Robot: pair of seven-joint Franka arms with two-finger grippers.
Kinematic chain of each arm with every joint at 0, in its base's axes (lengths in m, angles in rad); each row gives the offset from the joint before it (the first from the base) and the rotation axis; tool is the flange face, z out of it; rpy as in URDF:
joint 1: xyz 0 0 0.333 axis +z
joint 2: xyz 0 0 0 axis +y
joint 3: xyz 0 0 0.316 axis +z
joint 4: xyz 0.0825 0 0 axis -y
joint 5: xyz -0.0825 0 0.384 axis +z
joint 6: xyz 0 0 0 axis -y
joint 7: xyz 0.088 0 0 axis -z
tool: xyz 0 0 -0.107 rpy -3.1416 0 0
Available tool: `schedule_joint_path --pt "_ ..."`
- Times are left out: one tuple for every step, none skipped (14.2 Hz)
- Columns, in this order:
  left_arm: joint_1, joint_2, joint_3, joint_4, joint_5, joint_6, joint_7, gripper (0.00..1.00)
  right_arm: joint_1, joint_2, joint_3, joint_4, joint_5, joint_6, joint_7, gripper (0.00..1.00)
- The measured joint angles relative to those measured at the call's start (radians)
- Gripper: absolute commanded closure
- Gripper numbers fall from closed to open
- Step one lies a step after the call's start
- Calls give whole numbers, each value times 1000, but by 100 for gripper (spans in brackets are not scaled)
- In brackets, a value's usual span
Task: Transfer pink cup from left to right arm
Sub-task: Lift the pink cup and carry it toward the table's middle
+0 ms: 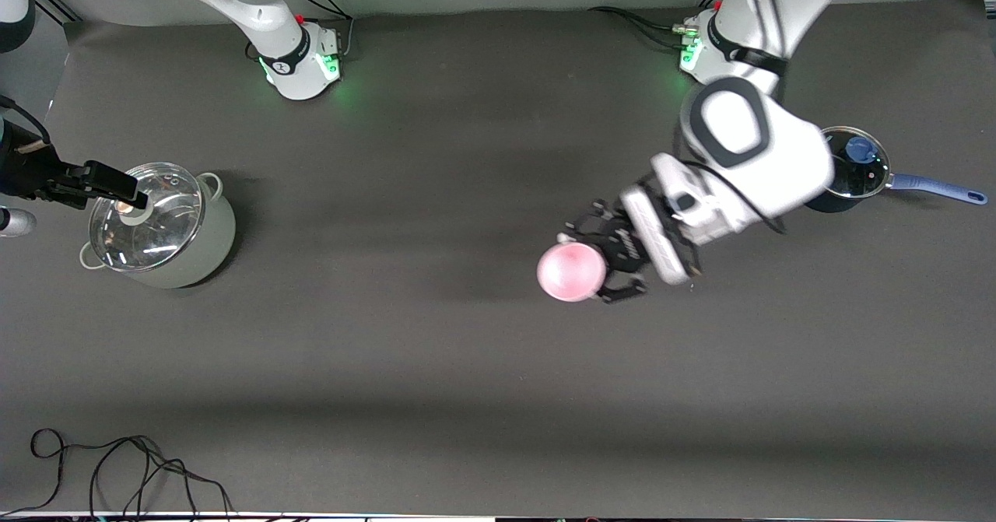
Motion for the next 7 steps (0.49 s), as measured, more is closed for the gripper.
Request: schedule_joint_path --pt "-7 -2 -37 0 -6 48 0 69 0 0 0 0 2 0 35 0" --pt "-9 -5 -76 0 -10 92 0 69 1 0 0 0 5 0 89 0" --pt "-9 -10 -117 0 -15 140 0 69 3 0 1 1 13 0 151 0" --pt "-10 -14 -158 0 -21 192 -1 69 5 -1 4 2 30 0 216 0" --pt "-10 -17 -204 0 -26 254 -1 69 7 -1 6 2 44 0 270 0" --pt "-12 -17 -252 0 -29 321 -1 69 11 -2 8 2 52 0 305 0" --pt "-13 -17 -297 -1 -36 383 -1 69 15 -2 8 3 53 0 324 0"
